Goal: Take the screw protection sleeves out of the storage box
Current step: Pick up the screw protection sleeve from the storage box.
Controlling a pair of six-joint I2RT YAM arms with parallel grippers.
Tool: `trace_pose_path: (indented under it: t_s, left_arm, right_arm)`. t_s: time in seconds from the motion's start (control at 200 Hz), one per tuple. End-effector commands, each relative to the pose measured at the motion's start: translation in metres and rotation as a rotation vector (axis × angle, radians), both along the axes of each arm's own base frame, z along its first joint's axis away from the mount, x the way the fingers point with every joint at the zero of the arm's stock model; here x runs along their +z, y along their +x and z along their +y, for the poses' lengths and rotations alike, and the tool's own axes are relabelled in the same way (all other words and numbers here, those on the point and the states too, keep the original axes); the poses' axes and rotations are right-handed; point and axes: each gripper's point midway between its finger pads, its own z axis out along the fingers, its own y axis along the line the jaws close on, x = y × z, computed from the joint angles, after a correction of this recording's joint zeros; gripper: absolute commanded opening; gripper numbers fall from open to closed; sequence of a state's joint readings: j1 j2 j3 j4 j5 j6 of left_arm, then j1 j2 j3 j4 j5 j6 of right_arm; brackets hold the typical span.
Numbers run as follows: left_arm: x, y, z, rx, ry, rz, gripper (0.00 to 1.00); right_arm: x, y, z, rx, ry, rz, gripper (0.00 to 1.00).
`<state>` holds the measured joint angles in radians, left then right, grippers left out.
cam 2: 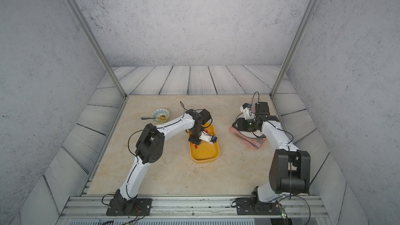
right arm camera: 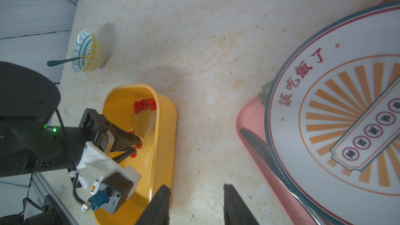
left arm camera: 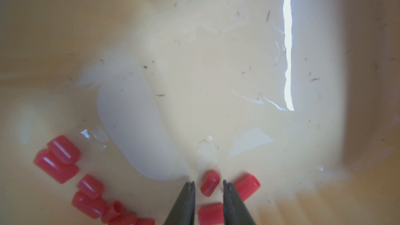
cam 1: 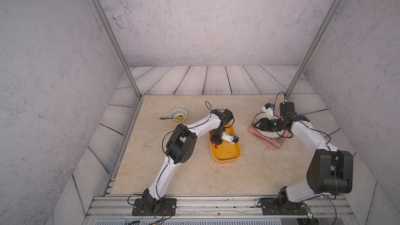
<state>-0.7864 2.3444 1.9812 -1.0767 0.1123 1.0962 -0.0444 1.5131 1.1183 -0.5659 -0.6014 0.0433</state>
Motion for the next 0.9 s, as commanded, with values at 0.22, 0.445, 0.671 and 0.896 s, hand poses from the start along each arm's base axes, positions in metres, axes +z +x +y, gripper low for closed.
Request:
trace_pose_path:
  t_s: [0.22,0.445,0.671,0.896]
  left_arm:
    - [-0.011,0.004,0.004,-0.036,0.038,0.000,0.25]
    - [-0.012,0.003,0.002,-0.037,0.032,0.002,0.18]
    - [0.006,0.004,-0.008,-0.002,-0.032,-0.007,0.10]
    - [0.054,0.005,-0.023,0.102,-0.173,-0.001,0.09]
  right_arm:
    - [-0.001,-0.001,-0.001,0.011,0.041,0.022,0.44]
    - [-0.002,-0.001,-0.004,0.003,0.052,0.028,0.45]
    - [-0.002,0.000,-0.008,-0.008,0.053,0.029,0.45]
    - [-0.001,0.000,-0.010,-0.013,0.050,0.023,0.45]
